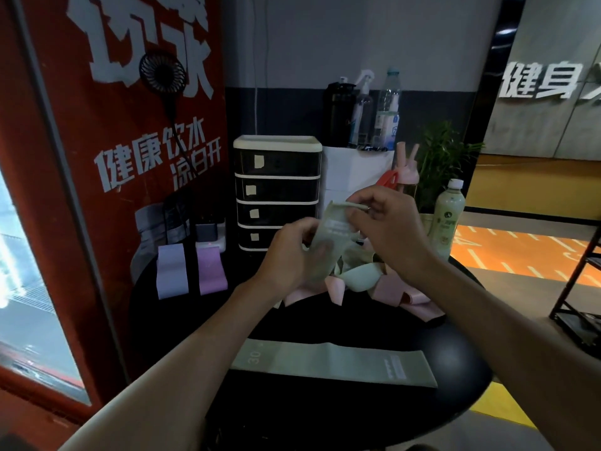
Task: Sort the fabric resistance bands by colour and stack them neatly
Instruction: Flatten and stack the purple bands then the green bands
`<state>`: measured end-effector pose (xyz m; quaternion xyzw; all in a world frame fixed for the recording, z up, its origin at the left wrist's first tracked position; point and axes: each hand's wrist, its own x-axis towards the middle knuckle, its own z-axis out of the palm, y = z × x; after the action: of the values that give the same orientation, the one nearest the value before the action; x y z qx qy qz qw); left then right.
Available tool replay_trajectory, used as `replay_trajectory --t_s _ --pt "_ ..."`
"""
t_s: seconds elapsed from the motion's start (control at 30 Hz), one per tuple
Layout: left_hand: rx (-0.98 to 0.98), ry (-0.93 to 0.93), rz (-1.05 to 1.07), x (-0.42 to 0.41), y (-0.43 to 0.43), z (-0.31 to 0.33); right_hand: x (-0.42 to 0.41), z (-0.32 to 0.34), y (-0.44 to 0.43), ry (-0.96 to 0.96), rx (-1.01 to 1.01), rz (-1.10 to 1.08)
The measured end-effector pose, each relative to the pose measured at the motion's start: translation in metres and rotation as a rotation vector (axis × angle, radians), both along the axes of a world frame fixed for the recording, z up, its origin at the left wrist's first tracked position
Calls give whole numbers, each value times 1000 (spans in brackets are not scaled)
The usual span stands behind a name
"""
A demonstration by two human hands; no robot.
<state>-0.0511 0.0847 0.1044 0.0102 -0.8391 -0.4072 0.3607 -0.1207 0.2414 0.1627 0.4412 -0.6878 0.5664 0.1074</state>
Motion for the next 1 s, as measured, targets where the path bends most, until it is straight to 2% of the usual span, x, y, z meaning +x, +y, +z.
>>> replay_trajectory --t_s 0.2,0.57,0.8,1.0 --pt "94 -15 -16 -4 -1 -12 0 15 11 -77 -161 -15" --pt "194 -160 -70 4 1 -28 -12 12 31 -253 -264 -73" --pt "191 -101 -58 13 -10 -14 -21 4 48 -328 -198 -113" --pt "153 -146 -98 25 -20 -3 -29 -5 57 -219 -15 -185"
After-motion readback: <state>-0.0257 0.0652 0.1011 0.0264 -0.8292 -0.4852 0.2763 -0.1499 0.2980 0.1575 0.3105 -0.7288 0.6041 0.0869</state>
